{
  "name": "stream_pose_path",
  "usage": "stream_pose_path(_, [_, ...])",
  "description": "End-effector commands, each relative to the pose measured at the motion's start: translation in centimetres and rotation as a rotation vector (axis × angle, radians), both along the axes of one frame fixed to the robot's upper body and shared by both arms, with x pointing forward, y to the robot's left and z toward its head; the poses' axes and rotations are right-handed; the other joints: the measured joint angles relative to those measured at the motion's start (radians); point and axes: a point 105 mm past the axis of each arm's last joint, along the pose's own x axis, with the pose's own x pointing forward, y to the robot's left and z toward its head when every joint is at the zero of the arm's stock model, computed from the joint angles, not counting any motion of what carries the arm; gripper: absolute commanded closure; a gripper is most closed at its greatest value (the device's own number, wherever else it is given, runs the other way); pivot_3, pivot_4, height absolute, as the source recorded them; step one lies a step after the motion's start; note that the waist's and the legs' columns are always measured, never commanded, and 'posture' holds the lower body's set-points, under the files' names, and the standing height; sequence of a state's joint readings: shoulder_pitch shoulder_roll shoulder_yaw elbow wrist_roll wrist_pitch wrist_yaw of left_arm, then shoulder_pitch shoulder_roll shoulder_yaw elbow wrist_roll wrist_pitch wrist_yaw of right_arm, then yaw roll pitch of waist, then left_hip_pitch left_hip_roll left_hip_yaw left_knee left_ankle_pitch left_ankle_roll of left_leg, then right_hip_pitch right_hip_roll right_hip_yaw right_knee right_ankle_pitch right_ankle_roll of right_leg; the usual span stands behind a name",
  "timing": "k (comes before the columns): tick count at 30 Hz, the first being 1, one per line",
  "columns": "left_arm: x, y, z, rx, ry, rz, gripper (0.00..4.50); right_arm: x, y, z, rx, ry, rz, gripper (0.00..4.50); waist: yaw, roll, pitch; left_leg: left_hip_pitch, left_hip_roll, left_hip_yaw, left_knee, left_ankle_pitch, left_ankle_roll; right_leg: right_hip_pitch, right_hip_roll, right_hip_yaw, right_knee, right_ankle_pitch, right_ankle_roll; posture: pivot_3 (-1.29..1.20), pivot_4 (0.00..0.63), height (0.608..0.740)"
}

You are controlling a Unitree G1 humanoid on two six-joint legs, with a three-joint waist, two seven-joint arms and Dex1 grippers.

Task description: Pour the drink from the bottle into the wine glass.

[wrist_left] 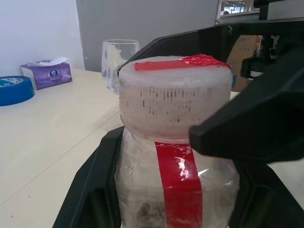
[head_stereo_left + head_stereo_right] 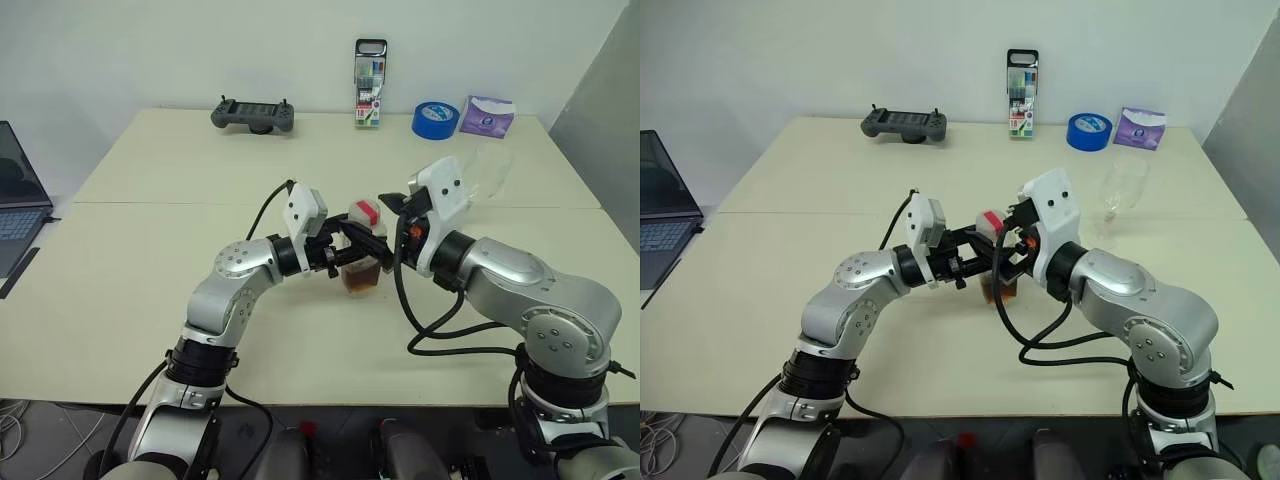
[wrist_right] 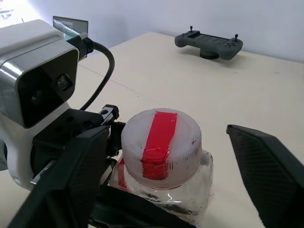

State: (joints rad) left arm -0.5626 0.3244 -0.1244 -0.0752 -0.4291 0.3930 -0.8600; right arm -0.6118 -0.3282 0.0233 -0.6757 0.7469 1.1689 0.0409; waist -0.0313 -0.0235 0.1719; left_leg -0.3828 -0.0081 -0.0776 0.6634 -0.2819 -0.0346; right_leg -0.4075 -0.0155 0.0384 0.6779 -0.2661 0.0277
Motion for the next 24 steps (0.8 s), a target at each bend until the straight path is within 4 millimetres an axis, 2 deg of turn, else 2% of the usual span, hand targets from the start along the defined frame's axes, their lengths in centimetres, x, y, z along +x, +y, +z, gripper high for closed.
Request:
stream_pose_path(1, [-0.6, -0.7, 1.4, -0.017, -0.053, -0.027, 2.33, -0.5, 0.0, 1.1, -0.025, -0.079, 0.002, 1.61, 0.0, 0.0, 0.0, 0.0, 0.0, 0.0, 0.0, 0.0, 0.0, 0.0, 0.0, 0.0, 0.0, 0.0, 0.0, 0.0, 0.15, 0.74])
stream_pose_path(3, [-0.7, -0.7, 1.4, -0.018, -0.052, -0.029, 2.33, -0.4, -0.1, 0.9, -0.031, -0.079, -0.001, 2.36, 0.0, 0.0, 0.0, 0.0, 0.0, 0.0, 0.0, 0.0, 0.0, 0.0, 0.0, 0.0, 0.0, 0.0, 0.0, 0.0, 0.15, 0.74])
stream_pose_path(4, [-0.7, -0.7, 1.4, -0.017, -0.053, -0.03, 2.33, -0.3, -0.2, 1.0, -0.031, -0.082, -0.002, 2.59, 0.0, 0.0, 0.0, 0.0, 0.0, 0.0, 0.0, 0.0, 0.0, 0.0, 0.0, 0.0, 0.0, 0.0, 0.0, 0.0, 0.15, 0.74])
stream_pose_path(9, [-0.9, -0.8, 1.3, -0.008, -0.052, -0.042, 2.33, -0.2, -0.6, 1.6, -0.032, -0.11, 0.007, 2.59, 0.0, 0.0, 0.0, 0.0, 0.0, 0.0, 0.0, 0.0, 0.0, 0.0, 0.0, 0.0, 0.0, 0.0, 0.0, 0.0, 0.15, 0.74])
stream_pose_path(12, [-1.1, -0.6, 1.3, -0.006, -0.046, -0.056, 2.33, -1.6, -0.5, 2.4, -0.034, -0.141, 0.181, 2.59, 0.0, 0.0, 0.0, 0.0, 0.0, 0.0, 0.0, 0.0, 0.0, 0.0, 0.001, -0.001, -0.001, 0.0, 0.0, 0.0, 0.15, 0.74])
stream_pose_path(14, [-1.3, -0.7, 1.3, -0.005, -0.035, -0.079, 2.33, -3.0, -0.5, 2.6, -0.042, -0.122, 0.371, 2.59, 0.001, 0.0, 0.0, 0.0, -0.001, 0.0, 0.0, 0.0, 0.0, 0.001, 0.002, -0.001, -0.002, 0.0, 0.0, 0.0, 0.15, 0.74])
stream_pose_path(16, [-1.6, -1.3, 1.1, -0.002, -0.02, -0.116, 2.33, -5.1, -1.0, 3.5, -0.001, -0.116, 0.64, 2.59, 0.001, 0.0, 0.001, -0.001, -0.001, 0.001, 0.0, 0.0, 0.0, 0.001, 0.003, -0.001, -0.004, 0.0, 0.0, 0.0, 0.15, 0.74])
stream_pose_path(18, [-1.9, -1.7, 1.0, 0.0, -0.011, -0.145, 2.33, -5.4, -1.7, 3.9, 0.009, -0.13, 0.745, 2.59, 0.001, -0.001, 0.001, -0.001, -0.001, 0.002, 0.0, 0.0, 0.001, 0.001, 0.003, -0.001, -0.005, 0.0, 0.0, 0.0, 0.15, 0.74])
stream_pose_path(21, [-2.2, -2.0, 1.0, 0.003, -0.006, -0.17, 2.33, -4.6, -2.5, 3.9, -0.032, -0.142, 0.761, 2.59, 0.0, -0.001, 0.002, 0.0, -0.001, 0.002, 0.0, 0.0, 0.001, 0.001, 0.003, -0.001, -0.004, 0.0, 0.0, 0.0, 0.15, 0.74])
stream_pose_path(24, [-2.0, -1.8, 1.2, -0.004, -0.006, -0.161, 2.33, -3.6, -3.5, 3.8, -0.071, -0.137, 0.677, 2.59, -0.001, -0.001, 0.002, 0.001, 0.001, 0.002, 0.0, 0.0, 0.001, 0.001, 0.005, 0.0, -0.003, 0.0, 0.0, 0.0, 0.15, 0.74])
